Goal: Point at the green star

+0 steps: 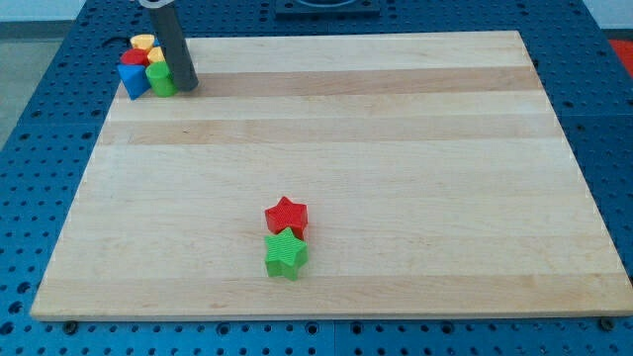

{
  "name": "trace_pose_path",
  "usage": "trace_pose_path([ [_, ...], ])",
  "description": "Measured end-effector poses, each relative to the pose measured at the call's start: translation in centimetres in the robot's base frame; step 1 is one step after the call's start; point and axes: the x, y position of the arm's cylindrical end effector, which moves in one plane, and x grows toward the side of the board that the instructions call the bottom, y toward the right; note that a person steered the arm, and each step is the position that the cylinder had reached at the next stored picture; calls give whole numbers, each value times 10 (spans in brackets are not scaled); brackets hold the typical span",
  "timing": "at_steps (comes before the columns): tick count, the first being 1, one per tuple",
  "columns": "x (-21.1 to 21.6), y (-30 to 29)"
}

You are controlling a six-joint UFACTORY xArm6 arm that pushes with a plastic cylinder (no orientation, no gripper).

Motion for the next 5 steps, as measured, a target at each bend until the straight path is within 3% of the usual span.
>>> trace_pose_path([
  [1,5,3],
  [2,27,58],
  [4,81,240],
  [5,130,330],
])
